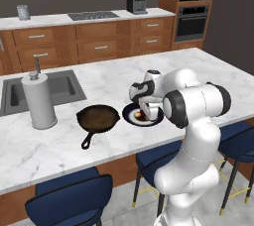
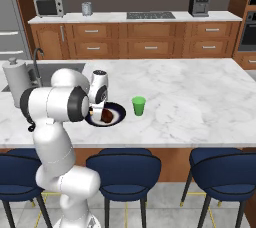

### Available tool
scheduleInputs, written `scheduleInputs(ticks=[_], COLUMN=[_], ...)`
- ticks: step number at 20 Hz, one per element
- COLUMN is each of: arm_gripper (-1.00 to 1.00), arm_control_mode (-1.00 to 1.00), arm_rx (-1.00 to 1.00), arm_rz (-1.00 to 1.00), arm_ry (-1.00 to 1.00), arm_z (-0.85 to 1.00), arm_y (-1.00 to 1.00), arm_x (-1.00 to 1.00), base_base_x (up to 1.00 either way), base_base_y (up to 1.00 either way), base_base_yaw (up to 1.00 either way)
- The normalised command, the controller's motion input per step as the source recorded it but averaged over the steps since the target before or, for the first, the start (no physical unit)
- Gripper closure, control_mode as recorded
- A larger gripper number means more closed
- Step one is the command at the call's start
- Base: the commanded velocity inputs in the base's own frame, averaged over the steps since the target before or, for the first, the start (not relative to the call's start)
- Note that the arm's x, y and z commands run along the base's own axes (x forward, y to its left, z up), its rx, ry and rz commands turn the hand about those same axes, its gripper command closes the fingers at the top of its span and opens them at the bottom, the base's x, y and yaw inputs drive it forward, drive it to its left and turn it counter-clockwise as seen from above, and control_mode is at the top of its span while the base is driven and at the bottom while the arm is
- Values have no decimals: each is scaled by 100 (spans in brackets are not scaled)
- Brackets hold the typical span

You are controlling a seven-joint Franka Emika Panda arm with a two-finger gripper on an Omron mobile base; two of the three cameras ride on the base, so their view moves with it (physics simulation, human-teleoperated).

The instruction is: Pick up the pan with the steak in it and place it on the dining table. Then place the steak on the plate.

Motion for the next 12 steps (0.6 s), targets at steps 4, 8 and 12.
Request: scheduleInputs(ticks=[4, 8, 12], arm_gripper=[-100, -100, -100], arm_control_mode=[-100, -100, -100], arm_rx=[0, 0, 0], arm_rz=[0, -2, -4], arm_ry=[0, 0, 0], arm_z=[0, 0, 0], arm_y=[0, 0, 0], arm_x=[5, 36, 50], base_base_x=[0, 0, 0], base_base_y=[0, 0, 0], base_base_yaw=[0, 0, 0])
